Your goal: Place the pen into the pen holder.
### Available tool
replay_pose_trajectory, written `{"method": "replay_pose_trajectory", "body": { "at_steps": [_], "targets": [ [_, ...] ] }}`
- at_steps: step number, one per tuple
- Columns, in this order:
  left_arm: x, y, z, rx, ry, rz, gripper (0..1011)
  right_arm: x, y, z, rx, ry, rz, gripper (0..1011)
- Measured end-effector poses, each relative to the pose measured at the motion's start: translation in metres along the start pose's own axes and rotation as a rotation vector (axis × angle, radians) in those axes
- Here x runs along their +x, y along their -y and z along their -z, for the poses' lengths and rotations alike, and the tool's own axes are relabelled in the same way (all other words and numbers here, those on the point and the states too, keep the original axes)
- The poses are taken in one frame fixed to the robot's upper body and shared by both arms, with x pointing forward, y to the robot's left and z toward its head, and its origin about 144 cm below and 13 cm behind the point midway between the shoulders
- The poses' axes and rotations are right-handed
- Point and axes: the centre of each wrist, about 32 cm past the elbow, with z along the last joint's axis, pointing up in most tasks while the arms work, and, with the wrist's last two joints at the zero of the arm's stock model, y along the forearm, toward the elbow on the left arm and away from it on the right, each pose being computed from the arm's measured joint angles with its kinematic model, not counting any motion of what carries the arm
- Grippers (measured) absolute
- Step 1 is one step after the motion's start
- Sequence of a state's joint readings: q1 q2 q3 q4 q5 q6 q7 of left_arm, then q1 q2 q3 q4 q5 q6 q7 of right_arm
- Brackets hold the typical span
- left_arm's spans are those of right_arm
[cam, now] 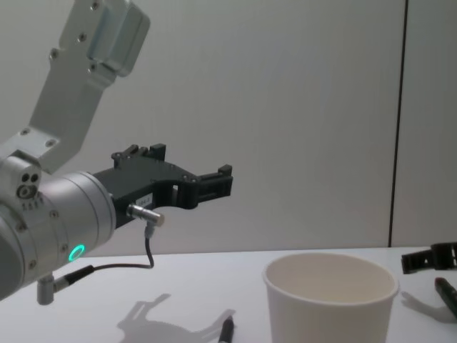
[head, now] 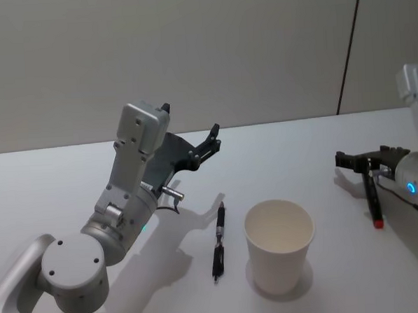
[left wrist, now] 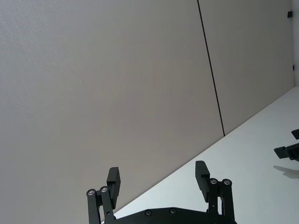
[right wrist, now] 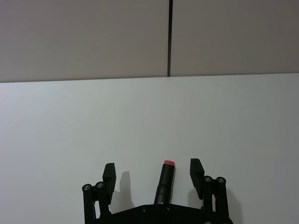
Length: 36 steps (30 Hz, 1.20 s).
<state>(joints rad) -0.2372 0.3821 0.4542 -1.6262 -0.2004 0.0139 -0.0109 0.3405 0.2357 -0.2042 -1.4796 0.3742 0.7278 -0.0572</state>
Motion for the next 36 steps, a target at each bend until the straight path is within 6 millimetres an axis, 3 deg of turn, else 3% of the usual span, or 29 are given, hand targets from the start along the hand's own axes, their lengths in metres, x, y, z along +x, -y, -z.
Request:
{"method": "replay_pose_trajectory", "body": {
  "at_steps": [36],
  "targets": [
    [0.0, 0.0, 0.0, 0.0, 0.0, 0.0, 1001, -0.002, 0.002, 0.012, -0.018, -0.001, 0.013, 1002]
  ]
}}
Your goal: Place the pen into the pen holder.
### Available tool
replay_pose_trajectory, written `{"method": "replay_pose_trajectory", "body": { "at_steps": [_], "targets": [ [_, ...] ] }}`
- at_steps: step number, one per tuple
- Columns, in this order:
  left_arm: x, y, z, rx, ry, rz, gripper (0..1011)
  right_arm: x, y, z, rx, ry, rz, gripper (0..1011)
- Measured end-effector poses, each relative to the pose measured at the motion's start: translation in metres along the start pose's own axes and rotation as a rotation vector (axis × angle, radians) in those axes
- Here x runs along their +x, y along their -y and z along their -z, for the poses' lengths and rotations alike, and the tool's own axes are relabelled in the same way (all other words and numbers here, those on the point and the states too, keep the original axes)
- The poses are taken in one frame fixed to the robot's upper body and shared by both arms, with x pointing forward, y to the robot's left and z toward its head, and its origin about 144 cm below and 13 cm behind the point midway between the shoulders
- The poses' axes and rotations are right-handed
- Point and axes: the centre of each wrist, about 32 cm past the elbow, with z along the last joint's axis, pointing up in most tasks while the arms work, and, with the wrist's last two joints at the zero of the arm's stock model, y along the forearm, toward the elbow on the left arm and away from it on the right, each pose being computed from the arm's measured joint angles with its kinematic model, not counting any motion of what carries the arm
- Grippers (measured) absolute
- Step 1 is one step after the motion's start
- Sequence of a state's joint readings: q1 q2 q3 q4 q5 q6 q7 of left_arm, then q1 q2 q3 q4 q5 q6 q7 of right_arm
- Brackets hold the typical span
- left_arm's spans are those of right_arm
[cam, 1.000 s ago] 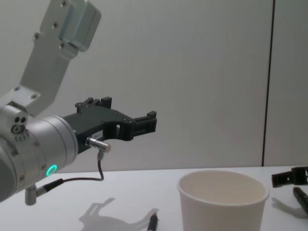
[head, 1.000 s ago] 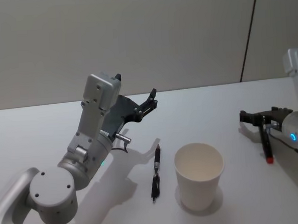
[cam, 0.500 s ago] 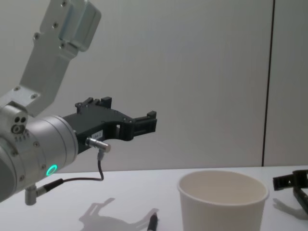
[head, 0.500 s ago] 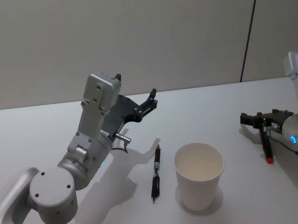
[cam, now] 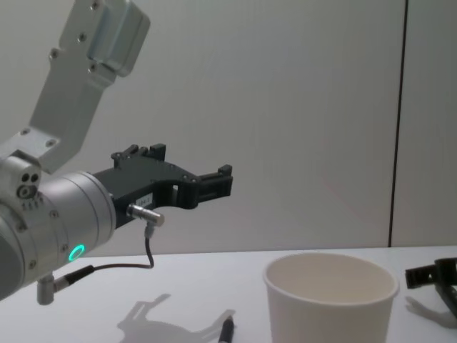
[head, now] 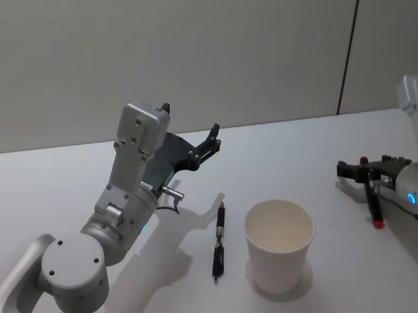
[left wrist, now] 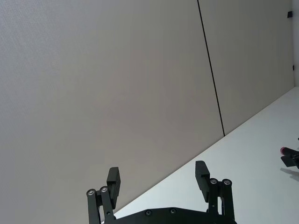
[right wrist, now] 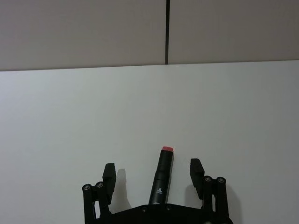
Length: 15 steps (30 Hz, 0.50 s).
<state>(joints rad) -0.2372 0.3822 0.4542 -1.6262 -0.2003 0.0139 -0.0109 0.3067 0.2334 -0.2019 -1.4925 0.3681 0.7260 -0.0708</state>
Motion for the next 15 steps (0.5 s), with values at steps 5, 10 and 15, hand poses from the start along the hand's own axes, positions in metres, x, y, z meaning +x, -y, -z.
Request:
{"method": "replay_pose_trajectory", "body": {
  "at_steps": [5, 10, 15],
  "targets": [
    [0.0, 0.0, 0.0, 0.0, 0.0, 0.0, 1001, -0.0002, 0.0001, 0.0019, -0.007, 0.003, -0.004, 1001],
    [0.0, 0.0, 0.0, 0.0, 0.0, 0.0, 1001, -0.0004, 0.0002, 0.0036, -0.014, 0.005, -0.007, 1001],
    [0.0, 0.0, 0.0, 0.0, 0.0, 0.0, 1001, -0.0006, 0.0003, 0.0046, -0.018, 0.007, -0.009, 1001]
  ]
}}
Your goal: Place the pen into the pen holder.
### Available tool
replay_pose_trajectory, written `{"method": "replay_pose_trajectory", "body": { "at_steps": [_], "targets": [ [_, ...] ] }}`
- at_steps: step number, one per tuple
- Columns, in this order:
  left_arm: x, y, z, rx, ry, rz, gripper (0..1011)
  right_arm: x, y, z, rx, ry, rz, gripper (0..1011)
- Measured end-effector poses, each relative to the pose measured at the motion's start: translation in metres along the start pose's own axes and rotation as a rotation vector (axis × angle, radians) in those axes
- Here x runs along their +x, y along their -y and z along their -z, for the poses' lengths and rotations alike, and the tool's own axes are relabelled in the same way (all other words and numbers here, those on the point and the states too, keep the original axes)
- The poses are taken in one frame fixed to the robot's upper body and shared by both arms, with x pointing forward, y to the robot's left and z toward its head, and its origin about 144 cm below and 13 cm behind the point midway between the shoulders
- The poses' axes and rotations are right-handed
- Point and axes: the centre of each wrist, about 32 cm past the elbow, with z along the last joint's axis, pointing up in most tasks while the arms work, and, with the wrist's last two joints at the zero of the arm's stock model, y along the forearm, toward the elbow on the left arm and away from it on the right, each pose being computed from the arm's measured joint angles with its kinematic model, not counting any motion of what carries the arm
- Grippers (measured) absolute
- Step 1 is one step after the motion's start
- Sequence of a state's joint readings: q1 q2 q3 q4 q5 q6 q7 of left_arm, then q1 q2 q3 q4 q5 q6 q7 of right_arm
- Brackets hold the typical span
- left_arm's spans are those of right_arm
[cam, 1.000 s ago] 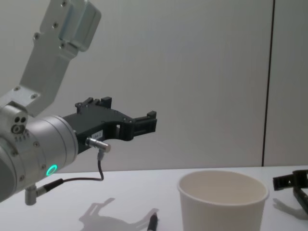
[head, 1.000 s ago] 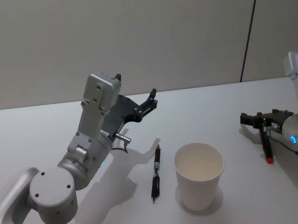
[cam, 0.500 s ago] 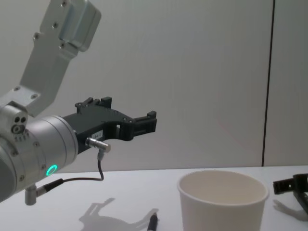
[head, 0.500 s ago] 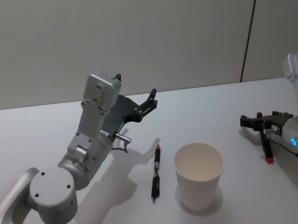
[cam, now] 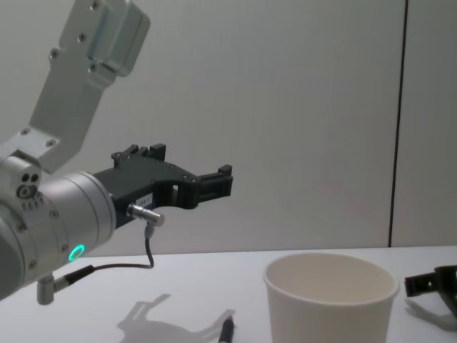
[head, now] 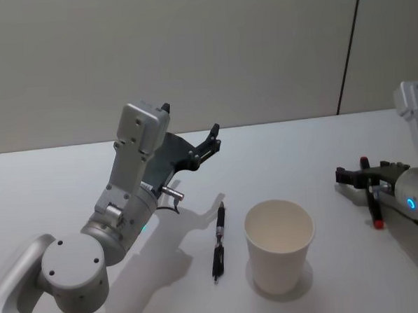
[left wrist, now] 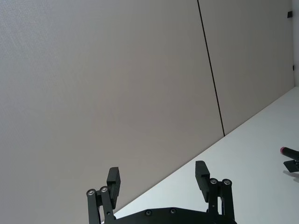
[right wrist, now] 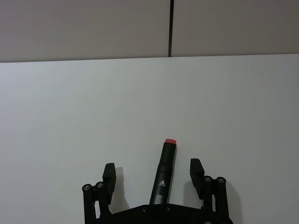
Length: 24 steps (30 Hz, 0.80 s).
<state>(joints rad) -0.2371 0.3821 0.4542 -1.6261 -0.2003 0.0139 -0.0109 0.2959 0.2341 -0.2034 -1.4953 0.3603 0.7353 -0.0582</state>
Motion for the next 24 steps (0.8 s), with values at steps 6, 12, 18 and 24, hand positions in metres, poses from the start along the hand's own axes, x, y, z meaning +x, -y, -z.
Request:
{"method": "replay_pose_trajectory", "body": {
  "at_steps": [6, 12, 18, 24],
  "targets": [
    [0.0, 0.0, 0.0, 0.0, 0.0, 0.0, 1001, -0.0002, 0.0001, 0.0007, -0.003, 0.001, -0.002, 1001],
    [0.0, 0.0, 0.0, 0.0, 0.0, 0.0, 1001, -0.0003, 0.0002, 0.001, -0.004, 0.002, -0.003, 1001],
    [0.0, 0.0, 0.0, 0.0, 0.0, 0.0, 1001, -0.0003, 0.0001, 0.0013, -0.005, 0.002, -0.003, 1001],
    [0.0, 0.0, 0.0, 0.0, 0.0, 0.0, 1001, -0.0003, 0.0001, 0.0015, -0.006, 0.002, -0.003, 981]
  ]
}}
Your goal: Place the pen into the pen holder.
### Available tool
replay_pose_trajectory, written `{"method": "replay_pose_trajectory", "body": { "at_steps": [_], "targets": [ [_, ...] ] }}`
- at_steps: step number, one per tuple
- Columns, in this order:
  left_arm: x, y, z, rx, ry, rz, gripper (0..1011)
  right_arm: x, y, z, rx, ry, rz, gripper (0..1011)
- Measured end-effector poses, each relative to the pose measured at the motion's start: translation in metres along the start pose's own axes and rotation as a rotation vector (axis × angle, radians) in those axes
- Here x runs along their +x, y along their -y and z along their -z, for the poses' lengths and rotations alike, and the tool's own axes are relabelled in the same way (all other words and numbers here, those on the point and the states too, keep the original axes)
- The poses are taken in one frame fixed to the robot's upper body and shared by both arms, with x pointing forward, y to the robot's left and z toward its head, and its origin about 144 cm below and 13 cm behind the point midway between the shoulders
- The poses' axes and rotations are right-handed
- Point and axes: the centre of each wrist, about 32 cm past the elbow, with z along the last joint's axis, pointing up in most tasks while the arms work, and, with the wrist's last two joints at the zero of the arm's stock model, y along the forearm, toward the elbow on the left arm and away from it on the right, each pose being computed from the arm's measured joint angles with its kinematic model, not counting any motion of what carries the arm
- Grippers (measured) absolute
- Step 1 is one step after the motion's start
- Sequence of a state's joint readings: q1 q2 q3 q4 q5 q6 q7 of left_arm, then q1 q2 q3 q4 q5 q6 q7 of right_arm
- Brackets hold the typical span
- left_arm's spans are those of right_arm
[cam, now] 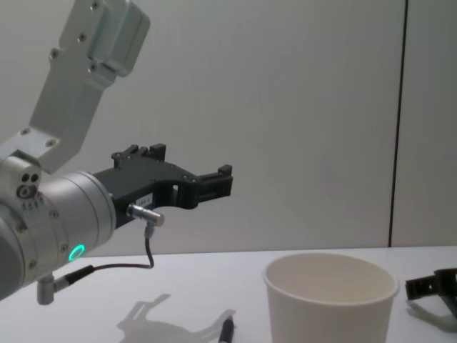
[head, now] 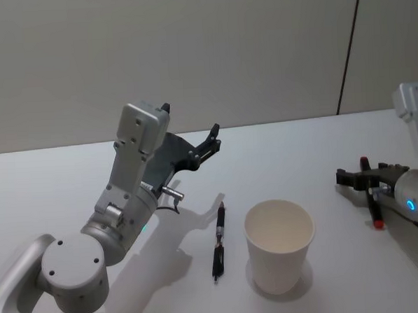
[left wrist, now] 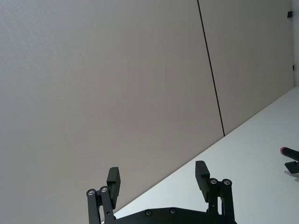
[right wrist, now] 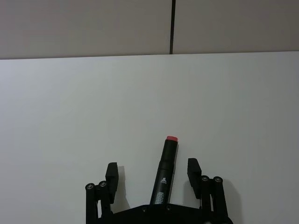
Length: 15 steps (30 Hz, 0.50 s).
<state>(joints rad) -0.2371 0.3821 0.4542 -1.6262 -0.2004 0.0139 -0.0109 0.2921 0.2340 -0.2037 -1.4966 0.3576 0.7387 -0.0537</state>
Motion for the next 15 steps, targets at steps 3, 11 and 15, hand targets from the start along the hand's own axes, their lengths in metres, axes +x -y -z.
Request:
{"method": "replay_pose_trajectory", "body": {
  "at_steps": [3, 11, 15],
  "targets": [
    [0.0, 0.0, 0.0, 0.0, 0.0, 0.0, 1001, 0.0, 0.0, 0.0001, 0.0, 0.0, 0.0, 907],
    [0.0, 0.0, 0.0, 0.0, 0.0, 0.0, 1001, 0.0, 0.0, 0.0002, -0.001, 0.0, -0.001, 680],
    [0.0, 0.0, 0.0, 0.0, 0.0, 0.0, 1001, 0.0, 0.0, 0.0003, -0.001, 0.0, -0.001, 565]
  ]
}}
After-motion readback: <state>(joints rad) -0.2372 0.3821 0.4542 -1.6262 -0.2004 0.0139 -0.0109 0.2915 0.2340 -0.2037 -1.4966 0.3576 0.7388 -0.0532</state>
